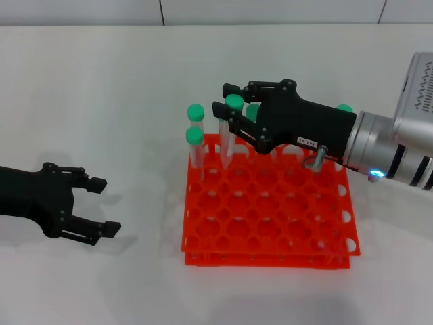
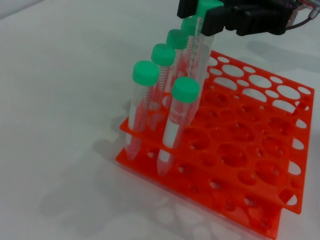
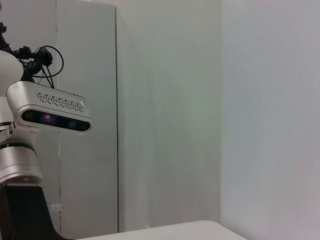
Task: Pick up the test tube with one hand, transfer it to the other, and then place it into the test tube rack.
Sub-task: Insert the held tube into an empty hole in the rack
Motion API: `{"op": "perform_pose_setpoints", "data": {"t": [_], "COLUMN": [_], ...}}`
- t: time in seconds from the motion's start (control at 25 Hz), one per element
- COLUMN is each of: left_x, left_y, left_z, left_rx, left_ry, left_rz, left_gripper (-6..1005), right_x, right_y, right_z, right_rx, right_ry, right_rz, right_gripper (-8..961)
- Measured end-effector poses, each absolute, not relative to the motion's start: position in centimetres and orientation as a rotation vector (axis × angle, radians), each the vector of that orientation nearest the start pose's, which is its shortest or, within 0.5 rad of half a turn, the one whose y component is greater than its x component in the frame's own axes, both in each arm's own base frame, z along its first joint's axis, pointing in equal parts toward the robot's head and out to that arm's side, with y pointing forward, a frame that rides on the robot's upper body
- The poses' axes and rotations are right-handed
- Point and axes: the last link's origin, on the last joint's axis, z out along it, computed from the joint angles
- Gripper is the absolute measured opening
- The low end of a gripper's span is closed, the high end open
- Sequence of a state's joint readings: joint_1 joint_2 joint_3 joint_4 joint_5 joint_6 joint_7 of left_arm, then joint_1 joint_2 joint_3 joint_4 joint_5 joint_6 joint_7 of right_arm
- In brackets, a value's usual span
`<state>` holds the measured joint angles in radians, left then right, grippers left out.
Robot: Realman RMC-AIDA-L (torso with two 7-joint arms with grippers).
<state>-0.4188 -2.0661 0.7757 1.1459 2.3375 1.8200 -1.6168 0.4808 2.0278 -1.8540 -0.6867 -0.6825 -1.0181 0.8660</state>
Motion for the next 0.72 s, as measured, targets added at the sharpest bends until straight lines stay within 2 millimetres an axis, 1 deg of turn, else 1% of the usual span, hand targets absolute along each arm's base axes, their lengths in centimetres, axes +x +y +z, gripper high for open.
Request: {"op": "perform_pose_setpoints", "data": {"t": [0.36, 0.52, 0.72], "left_x": [-27.6, -27.6, -27.6], "left_y": [29.1, 28.8, 28.7], "left_z": [4.8, 4.3, 4.2], "left_rx": [-2.96, -3.0, -3.009], "left_ry": [-0.615, -0.603, -0.598], "left_rz": [-0.064, -0.027, -0.014], "left_gripper": [888, 888, 888], "right_x": [17.4, 17.3, 17.3], "right_y": [33.9, 33.9, 33.7], "right_z": [-7.7, -7.7, -7.8], "right_rx": [-2.54, -2.537, -2.542], "right_ry": [0.176, 0.179, 0.18], "right_rz": [0.957, 0.966, 0.969], "right_gripper": [272, 272, 272]}}
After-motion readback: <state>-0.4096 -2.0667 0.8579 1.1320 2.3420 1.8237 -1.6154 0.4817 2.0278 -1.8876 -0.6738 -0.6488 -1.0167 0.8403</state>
